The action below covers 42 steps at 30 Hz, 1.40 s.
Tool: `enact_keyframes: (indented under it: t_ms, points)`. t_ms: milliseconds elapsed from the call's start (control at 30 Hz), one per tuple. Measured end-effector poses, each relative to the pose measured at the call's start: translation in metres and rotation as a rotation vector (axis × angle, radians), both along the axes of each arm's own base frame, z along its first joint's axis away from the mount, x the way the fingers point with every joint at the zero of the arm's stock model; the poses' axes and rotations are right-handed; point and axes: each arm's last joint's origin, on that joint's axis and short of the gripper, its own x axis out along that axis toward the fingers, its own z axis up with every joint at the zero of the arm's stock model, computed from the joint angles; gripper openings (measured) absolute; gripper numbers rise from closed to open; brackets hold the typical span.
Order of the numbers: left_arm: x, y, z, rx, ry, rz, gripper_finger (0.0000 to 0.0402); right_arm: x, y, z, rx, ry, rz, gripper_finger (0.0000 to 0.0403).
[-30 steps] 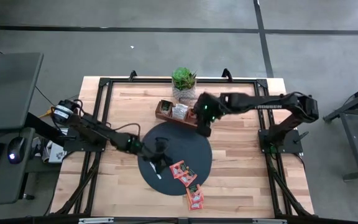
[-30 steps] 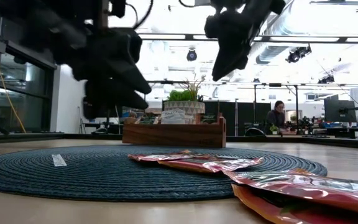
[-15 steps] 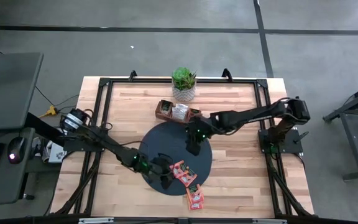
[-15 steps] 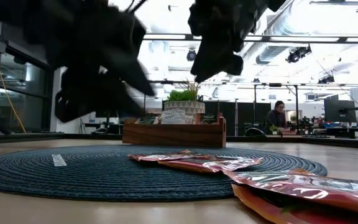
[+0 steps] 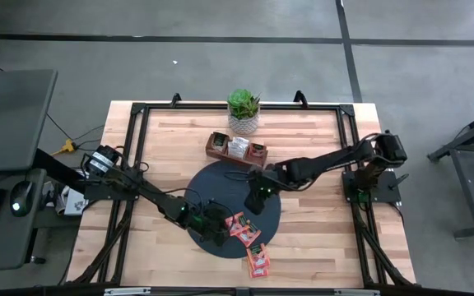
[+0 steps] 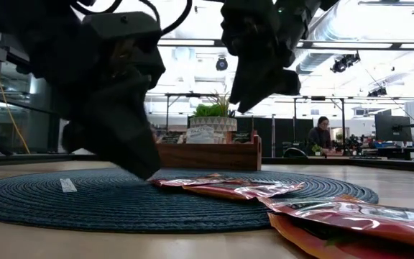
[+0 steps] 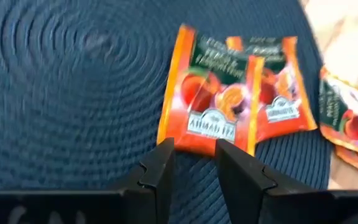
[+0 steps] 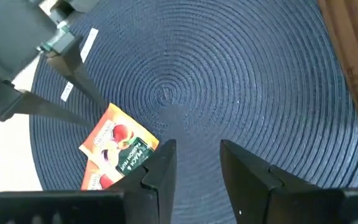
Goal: Pick & Place Tea
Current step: Put the orange tea bag into the right section of the wooden organizer
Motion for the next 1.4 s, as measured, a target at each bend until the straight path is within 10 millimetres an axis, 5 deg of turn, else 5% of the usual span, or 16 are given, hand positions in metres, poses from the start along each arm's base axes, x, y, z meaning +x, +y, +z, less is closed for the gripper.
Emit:
enact_keyframes:
  t_ms: [467, 933, 1400]
  points:
    - [0.004, -0.001, -0.002, 0.054, -0.037, -0.041, 0.0114, -0.007, 0.020, -0.007, 0.021, 0.058, -0.129, 0.0119]
    - [0.011, -0.005, -0.022, 0.081, -0.045, -0.046, 0.0114, 0.007, 0.041, -0.043, 0.188, 0.118, -0.206, 0.0119]
    - [0.010, -0.004, -0.024, 0.108, -0.038, -0.049, 0.0114, 0.013, 0.046, -0.049, 0.251, 0.094, -0.235, 0.0119]
